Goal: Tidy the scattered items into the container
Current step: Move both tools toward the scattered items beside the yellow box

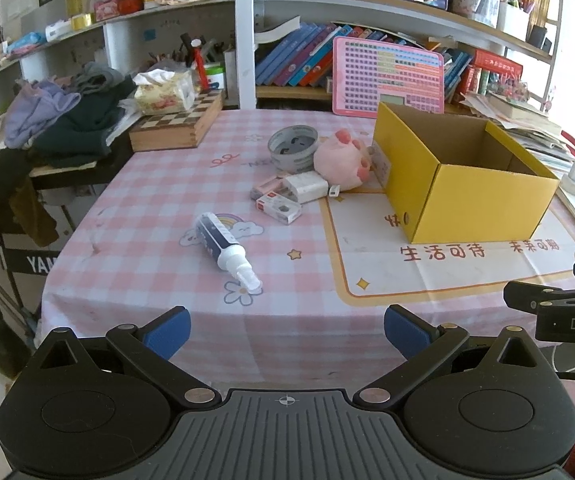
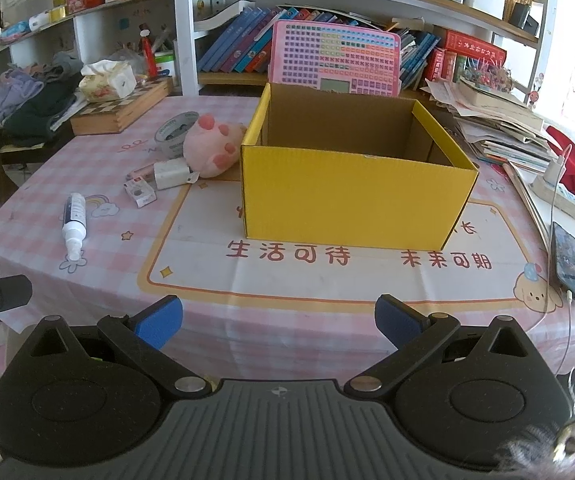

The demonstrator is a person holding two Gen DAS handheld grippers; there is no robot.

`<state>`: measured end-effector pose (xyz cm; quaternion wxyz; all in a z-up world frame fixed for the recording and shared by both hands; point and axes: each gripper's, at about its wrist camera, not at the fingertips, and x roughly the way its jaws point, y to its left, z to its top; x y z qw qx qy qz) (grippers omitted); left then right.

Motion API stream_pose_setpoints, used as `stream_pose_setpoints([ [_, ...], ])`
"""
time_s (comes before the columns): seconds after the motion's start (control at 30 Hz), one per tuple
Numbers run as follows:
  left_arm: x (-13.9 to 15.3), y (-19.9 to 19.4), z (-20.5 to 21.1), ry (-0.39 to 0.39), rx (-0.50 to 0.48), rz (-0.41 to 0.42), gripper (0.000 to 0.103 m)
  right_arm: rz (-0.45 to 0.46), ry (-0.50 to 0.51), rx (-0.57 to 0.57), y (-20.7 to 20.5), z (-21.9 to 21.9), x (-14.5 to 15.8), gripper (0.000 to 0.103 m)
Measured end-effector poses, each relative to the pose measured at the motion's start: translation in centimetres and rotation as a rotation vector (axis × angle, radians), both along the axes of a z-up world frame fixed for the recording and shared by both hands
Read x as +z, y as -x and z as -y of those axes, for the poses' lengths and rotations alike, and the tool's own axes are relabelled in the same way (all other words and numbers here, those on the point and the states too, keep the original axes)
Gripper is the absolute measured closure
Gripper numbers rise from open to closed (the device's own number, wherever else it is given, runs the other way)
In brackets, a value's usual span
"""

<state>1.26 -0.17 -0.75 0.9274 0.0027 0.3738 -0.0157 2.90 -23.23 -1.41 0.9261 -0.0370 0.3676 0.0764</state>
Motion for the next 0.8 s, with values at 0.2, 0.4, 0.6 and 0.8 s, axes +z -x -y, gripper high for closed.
stream_pose_setpoints([
  [0.2,0.2,0.1,0.3,0.02,-0.01,0.006,0.0,0.005,0.007,0.017,0.2,0.1,0.2,0.0],
  [0.4,0.3,-0.5,0.8,0.031,0.014,0.014,0.0,0.02,0.017,0.038,-0.5,0.5,0.4,0.0],
  [0.6,0.4,-0.9,1.7,0.034,0.021,-0.022,0.0,0.032,0.014,0.119,-1.4,1.0,0.9,0.0],
  [0.8,1.0,-1.6,2.9,0.027,0.067,-0.024,0.0,0.031,0.003,0.174,-2.7,2.2,1.7,0.0],
])
